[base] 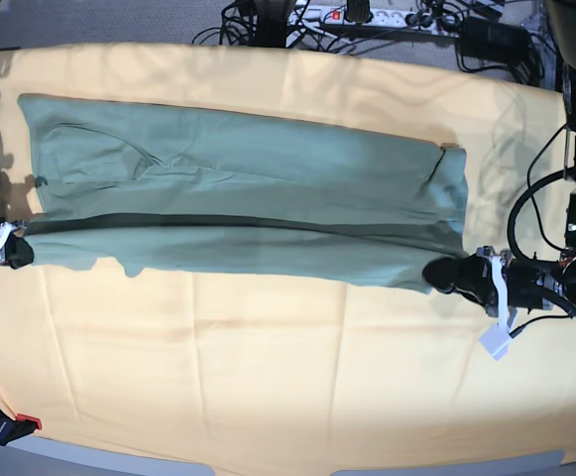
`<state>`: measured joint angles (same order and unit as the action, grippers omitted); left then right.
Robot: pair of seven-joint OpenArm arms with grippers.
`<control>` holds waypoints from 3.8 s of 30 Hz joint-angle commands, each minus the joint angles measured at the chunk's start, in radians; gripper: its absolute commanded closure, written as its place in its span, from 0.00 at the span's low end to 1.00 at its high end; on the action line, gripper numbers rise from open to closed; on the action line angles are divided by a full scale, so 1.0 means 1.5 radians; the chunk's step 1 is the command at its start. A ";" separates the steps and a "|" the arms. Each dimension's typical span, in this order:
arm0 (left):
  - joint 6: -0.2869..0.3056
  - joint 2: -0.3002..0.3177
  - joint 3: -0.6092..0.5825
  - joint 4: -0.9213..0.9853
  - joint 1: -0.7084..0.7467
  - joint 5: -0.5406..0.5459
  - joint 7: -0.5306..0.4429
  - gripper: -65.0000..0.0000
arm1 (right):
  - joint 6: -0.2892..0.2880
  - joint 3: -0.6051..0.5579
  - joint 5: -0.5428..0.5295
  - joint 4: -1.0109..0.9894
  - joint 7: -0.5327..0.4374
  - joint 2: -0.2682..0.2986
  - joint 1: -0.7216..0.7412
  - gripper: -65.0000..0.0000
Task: Fold the T-shirt properly
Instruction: 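Hold the hem with both grippers and lay it along the fold line, then press the folded hem flat and open both grippers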
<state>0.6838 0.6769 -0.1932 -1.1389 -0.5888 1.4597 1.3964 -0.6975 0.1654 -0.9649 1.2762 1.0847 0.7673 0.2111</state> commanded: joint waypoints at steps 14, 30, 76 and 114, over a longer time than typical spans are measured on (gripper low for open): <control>-0.033 0.042 0.007 -0.026 -0.007 0.016 0.000 1.00 | 0.000 0.006 -0.003 0.011 0.005 0.015 0.011 1.00; -0.014 0.076 0.007 -0.190 0.061 0.016 0.000 1.00 | 0.000 0.002 0.050 0.009 -0.035 0.006 0.005 1.00; -0.003 0.081 0.007 -0.208 0.143 -0.173 -0.128 0.46 | 0.000 0.003 0.225 -0.035 -0.187 -0.152 -0.002 0.44; -0.002 0.081 0.007 -0.208 0.143 -0.164 -0.133 0.46 | 0.000 0.003 -0.038 0.137 -0.079 -0.081 -0.065 1.00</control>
<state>0.6785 0.7811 -0.1959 -1.4395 -0.3492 1.1961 1.2114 -0.6930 0.1604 -1.0016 1.4654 0.9894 0.6212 0.0891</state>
